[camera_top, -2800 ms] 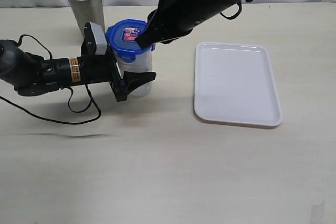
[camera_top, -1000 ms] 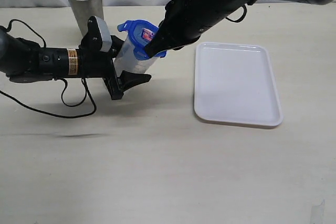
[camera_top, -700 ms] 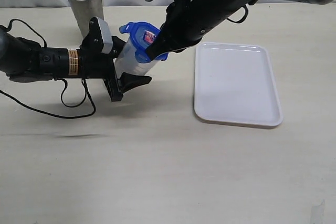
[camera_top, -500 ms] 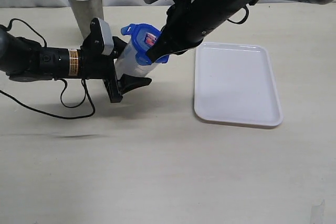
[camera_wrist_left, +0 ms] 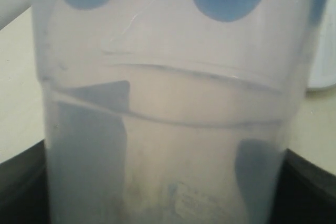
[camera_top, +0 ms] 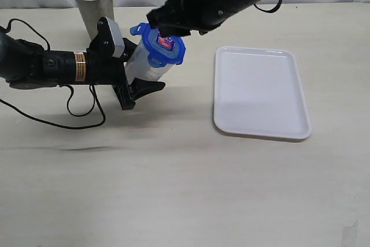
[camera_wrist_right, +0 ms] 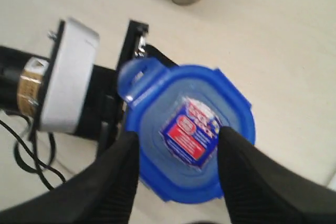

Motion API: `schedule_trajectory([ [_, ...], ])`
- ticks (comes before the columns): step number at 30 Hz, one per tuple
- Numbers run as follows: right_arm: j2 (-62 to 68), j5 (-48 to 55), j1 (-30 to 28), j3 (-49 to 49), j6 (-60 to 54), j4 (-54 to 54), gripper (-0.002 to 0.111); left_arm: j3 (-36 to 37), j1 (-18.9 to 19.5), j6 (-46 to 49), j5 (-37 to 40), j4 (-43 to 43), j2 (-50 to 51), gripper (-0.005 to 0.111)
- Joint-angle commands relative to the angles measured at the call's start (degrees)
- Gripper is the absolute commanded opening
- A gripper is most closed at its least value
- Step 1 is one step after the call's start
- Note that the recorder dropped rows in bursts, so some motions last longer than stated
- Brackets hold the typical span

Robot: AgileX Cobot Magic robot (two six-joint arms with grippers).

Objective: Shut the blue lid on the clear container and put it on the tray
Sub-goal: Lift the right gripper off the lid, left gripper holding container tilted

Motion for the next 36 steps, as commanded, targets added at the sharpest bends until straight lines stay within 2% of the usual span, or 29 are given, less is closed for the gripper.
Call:
schedule_trajectory([
  [1,-0.12,0.47,-0.05,-4.96,-0.01,3.62,0.049,0.03,-0.17,-0.27,-1.18,-1.48,-0.74,0.0],
  [9,5.88,15.99,-0.05,-19.6,12.3,3.11,0.045,0.03,-0.17,-0.24,-0.88,-1.29,-0.74,0.0],
  [15,15.94,23.6,0.08,-29.73,24.8,-8.52,0.046,0.03,-0.17,-0.24,-0.88,-1.29,-0.74,0.0],
  [19,18.77,23.26,0.08,-29.86,25.36,-6.92,0.046,0.03,-0.17,-0.24,-1.1,-1.43,-0.74,0.0],
  [25,19.35,21.97,0.2,-29.86,25.24,-5.22,0.039,0.03,-0.27,-0.24,-1.1,-1.43,-0.74,0.0],
  [31,19.35,22.08,3.56,-29.86,26.28,-13.24,0.039,0.03,-0.27,-0.24,-1.1,-1.43,-0.74,0.0],
  [36,19.48,23.19,4.11,-29.86,28.51,-15.39,0.039,0.03,-0.25,-0.35,-1.12,-1.43,-0.74,0.0],
])
